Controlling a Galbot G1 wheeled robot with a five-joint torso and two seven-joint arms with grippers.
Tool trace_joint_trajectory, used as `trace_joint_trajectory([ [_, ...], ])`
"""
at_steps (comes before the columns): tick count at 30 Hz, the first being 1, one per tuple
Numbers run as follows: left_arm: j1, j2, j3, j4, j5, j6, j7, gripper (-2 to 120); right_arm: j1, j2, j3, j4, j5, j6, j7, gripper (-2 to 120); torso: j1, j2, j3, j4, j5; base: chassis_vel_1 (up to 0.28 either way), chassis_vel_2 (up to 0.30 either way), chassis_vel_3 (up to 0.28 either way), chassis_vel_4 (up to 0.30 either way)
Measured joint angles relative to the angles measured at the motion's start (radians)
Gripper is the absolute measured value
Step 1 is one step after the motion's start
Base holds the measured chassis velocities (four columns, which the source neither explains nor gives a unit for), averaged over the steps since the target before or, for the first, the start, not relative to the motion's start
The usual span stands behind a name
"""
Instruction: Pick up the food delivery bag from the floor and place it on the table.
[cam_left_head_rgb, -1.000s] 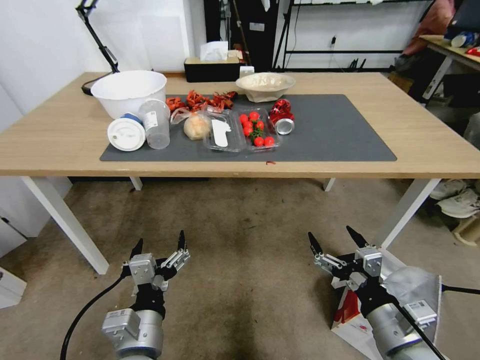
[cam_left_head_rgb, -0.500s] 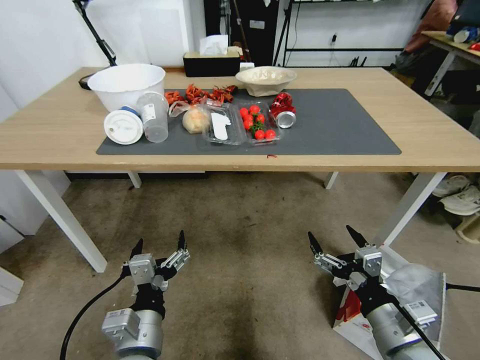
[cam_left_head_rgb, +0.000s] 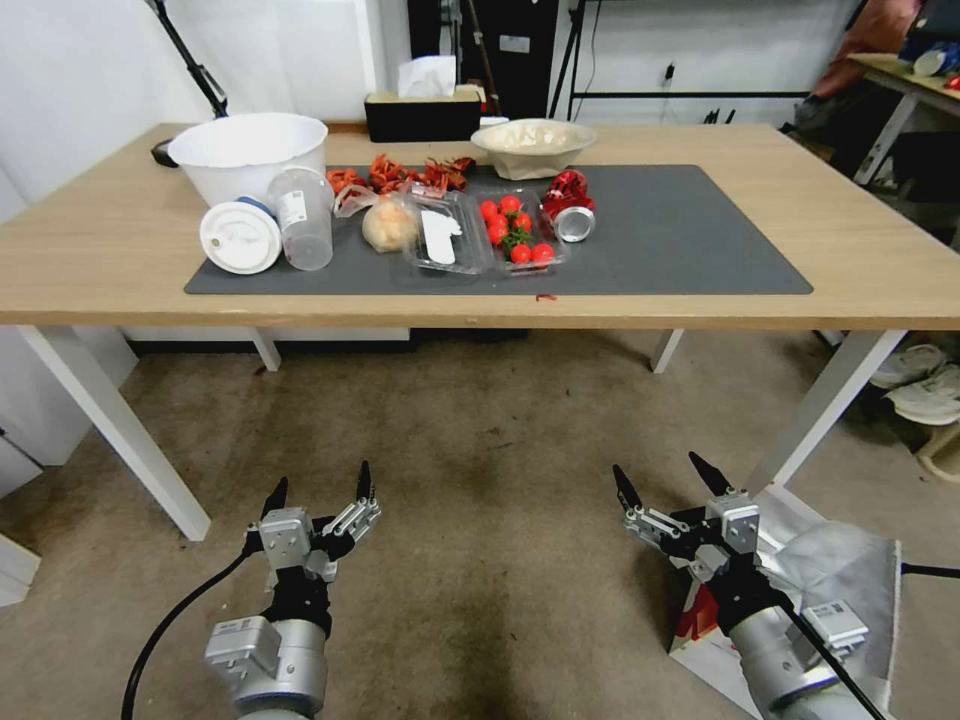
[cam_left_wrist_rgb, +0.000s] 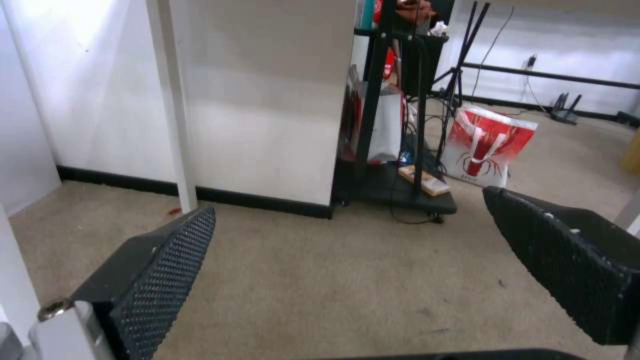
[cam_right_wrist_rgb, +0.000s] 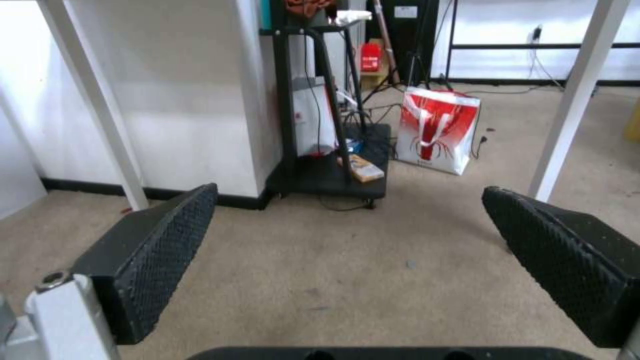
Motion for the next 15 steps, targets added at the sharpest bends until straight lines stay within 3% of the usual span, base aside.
trace_joint_trajectory([
  [15, -0.004, 0.001, -0.003, 0.003, -0.003, 0.000, -0.002, 100, -0.002, -0.001, -0.001, -0.011, 0.001, 0.007, -0.006, 100, -0.019, -0.058, -0.038, 0.0000, -0.0001, 0.000, 0.000, 0.000, 0.000],
])
